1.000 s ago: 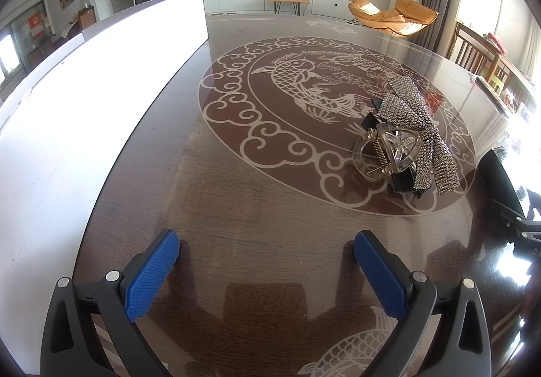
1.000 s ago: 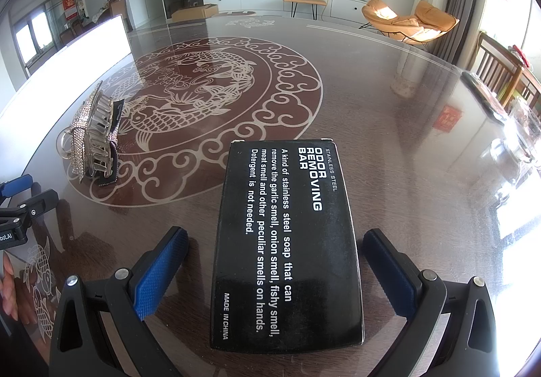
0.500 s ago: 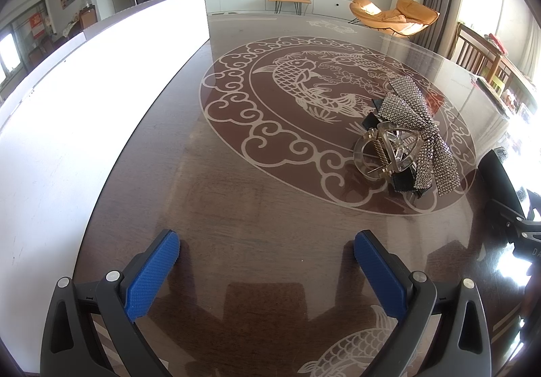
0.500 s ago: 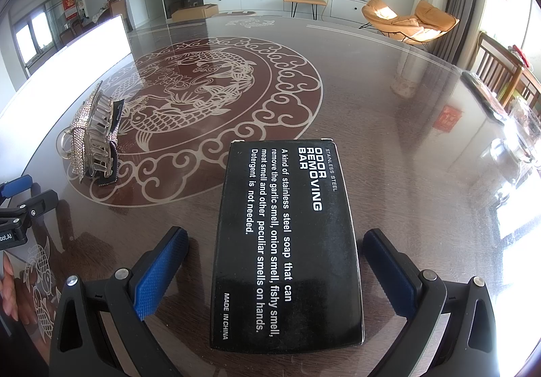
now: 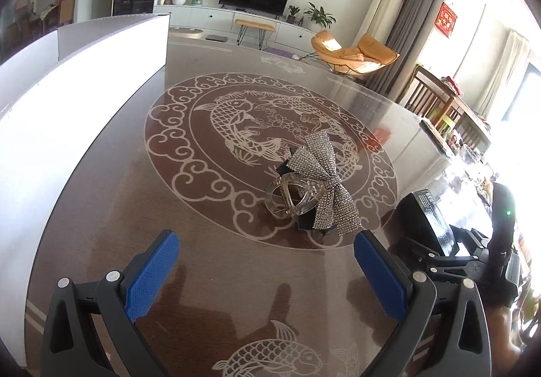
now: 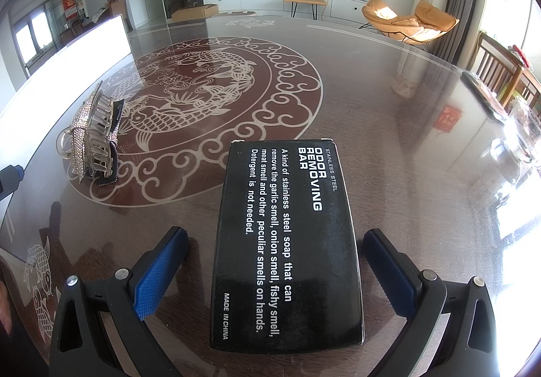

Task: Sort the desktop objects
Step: 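Close the left tool on the silver bow hair clip while the right tool holds the black box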

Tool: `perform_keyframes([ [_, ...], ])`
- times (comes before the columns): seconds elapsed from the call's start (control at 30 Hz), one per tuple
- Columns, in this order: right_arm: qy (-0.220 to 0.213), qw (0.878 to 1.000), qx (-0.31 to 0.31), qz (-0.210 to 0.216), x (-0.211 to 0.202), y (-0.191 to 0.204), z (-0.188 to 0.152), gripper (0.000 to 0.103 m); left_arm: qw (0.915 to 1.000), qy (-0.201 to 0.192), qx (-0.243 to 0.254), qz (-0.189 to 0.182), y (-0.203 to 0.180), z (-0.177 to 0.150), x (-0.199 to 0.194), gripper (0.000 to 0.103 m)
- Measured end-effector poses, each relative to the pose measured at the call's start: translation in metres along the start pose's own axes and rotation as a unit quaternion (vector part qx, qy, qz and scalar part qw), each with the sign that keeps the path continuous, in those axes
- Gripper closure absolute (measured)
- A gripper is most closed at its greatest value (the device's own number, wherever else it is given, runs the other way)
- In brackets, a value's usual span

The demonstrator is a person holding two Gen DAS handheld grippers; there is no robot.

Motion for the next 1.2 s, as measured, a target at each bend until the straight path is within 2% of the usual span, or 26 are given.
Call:
perform_keyframes([
  [0.1,0.0,1.0,0.0,0.0,0.0,0.0,0.0,0.0,1.0,0.004,0.005,0.0,-0.02,0.007,0.011,0.0],
  [0.17,0.0,1.0,0.0,0.0,0.0,0.0,0.0,0.0,0.9998,0.009,0.013,0.015,-0.032,0.015,0.024,0.0],
  [0.23,0.0,1.0,0.0,0.0,0.0,0.0,0.0,0.0,0.9984,0.023,0.022,0.047,-0.039,0.023,0.043,0.0],
  [0.33,0.0,1.0,0.0,0.0,0.0,0.0,0.0,0.0,0.9913,0.059,0.04,0.11,-0.039,0.026,0.074,0.0],
  [0.37,0.0,1.0,0.0,0.0,0.0,0.0,0.0,0.0,0.9897,0.064,0.045,0.12,-0.038,0.026,0.079,0.004],
  [0.4,0.0,1.0,0.0,0.0,0.0,0.0,0.0,0.0,0.9901,0.066,0.047,0.115,-0.037,0.025,0.081,0.024],
  [0.43,0.0,1.0,0.0,0.004,0.0,0.0,0.0,0.0,0.9898,0.057,0.056,0.118,-0.036,0.027,0.079,0.035],
  [0.5,0.012,1.0,-0.012,0.015,0.0,0.001,0.002,0.0,0.992,0.054,0.066,0.094,-0.037,0.028,0.074,0.048],
  [0.53,0.028,0.999,-0.028,0.025,0.001,0.003,0.003,0.0,0.9926,0.05,0.07,0.086,-0.036,0.027,0.069,0.05],
  [0.63,0.056,0.996,-0.036,0.055,-0.001,0.0,0.008,0.002,0.994,0.035,0.074,0.072,-0.027,0.027,0.05,0.051],
  [0.67,0.063,0.996,-0.046,0.044,-0.003,-0.002,0.01,0.014,0.9948,0.029,0.072,0.067,-0.025,0.027,0.041,0.051],
  [0.7,0.065,0.995,-0.06,0.045,-0.006,-0.001,0.013,0.039,0.9956,0.021,0.069,0.061,-0.022,0.028,0.031,0.051],
  [0.73,0.08,0.993,-0.065,0.051,-0.008,-0.001,0.013,0.044,0.9964,0.012,0.063,0.055,-0.018,0.03,0.018,0.051],
  [0.8,0.089,0.992,-0.073,0.049,-0.015,-0.001,0.015,0.044,0.998,-0.006,0.049,0.04,-0.011,0.035,-0.006,0.051],
  [0.87,0.082,0.992,-0.082,0.045,-0.025,0.002,0.022,0.044,0.9987,-0.025,0.032,0.029,-0.003,0.043,-0.031,0.051],
  [0.97,0.059,0.993,-0.085,0.063,-0.043,0.018,0.044,0.044,0.9983,-0.057,0.006,0.015,0.015,0.06,-0.076,0.051],
  [1.1,0.013,0.989,-0.112,0.096,-0.071,0.067,0.098,0.044,0.9933,-0.112,-0.025,0.018,0.055,0.097,-0.143,0.051],
  [1.2,-0.022,0.981,-0.147,0.128,-0.089,0.129,0.145,0.044,0.9881,-0.14,-0.048,0.042,0.104,0.125,-0.185,0.051],
])
Point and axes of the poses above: each gripper's, at about its wrist camera, not at the fingertips, and x roughly the way its jaws point, y to its left, z to its top, the point moved 8 cm from there along x, roughly the way its jaws point, and after that the axes turned 6 degrees about -x, right-handed, at the moved point
